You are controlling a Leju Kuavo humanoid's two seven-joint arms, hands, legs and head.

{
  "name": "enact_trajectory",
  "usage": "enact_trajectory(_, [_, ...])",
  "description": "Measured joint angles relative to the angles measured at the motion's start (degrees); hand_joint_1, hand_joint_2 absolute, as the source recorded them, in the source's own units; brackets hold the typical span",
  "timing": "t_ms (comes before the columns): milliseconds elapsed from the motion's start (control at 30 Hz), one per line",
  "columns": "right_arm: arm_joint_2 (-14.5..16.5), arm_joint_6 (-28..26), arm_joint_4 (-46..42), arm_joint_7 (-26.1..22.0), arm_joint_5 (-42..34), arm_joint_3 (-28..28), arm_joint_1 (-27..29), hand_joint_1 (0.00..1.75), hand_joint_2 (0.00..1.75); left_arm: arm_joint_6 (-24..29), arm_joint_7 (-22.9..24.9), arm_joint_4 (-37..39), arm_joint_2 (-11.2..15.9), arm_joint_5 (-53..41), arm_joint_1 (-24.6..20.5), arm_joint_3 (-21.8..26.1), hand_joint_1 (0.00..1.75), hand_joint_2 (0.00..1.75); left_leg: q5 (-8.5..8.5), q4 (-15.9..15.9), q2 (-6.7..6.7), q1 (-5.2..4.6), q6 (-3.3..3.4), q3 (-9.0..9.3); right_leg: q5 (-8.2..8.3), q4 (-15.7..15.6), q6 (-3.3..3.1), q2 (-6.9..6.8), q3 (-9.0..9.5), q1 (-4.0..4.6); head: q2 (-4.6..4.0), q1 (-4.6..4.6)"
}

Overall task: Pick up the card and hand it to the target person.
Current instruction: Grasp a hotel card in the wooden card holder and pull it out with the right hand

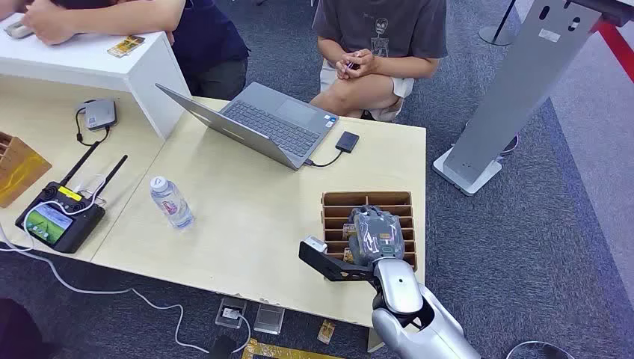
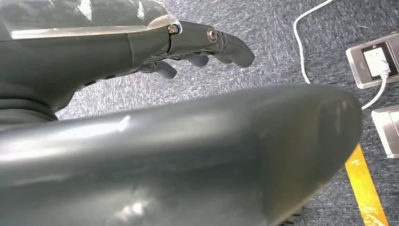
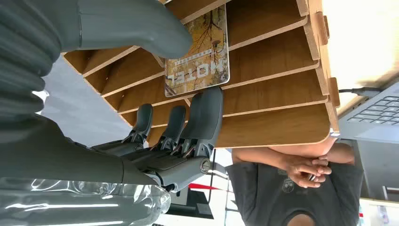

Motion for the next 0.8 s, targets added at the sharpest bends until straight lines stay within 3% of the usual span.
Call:
enact_trajectory(600, [0.51, 0.69, 2.25, 2.43, 2.23, 0.45, -0.86, 0.99, 1.75, -0.01, -0.07, 0.00, 0.00, 0.00, 0.00, 0.00, 0.00, 0.00, 0.00, 0.00, 0.00, 0.00, 0.00, 0.01, 0.00, 0.00, 0.00, 0.00, 0.01, 0.00, 0.00, 0.00])
enact_trajectory(800, [0.51, 1.68, 2.45, 3.40, 3.10, 0.55, -0.96, 1.23, 1.75, 0.09, -0.15, 0.00, 0.00, 0.00, 0.00, 0.00, 0.00, 0.00, 0.00, 0.00, 0.00, 0.00, 0.00, 0.03, 0.00, 0.00, 0.00, 0.00, 0.01, 0.00, 0.00, 0.00])
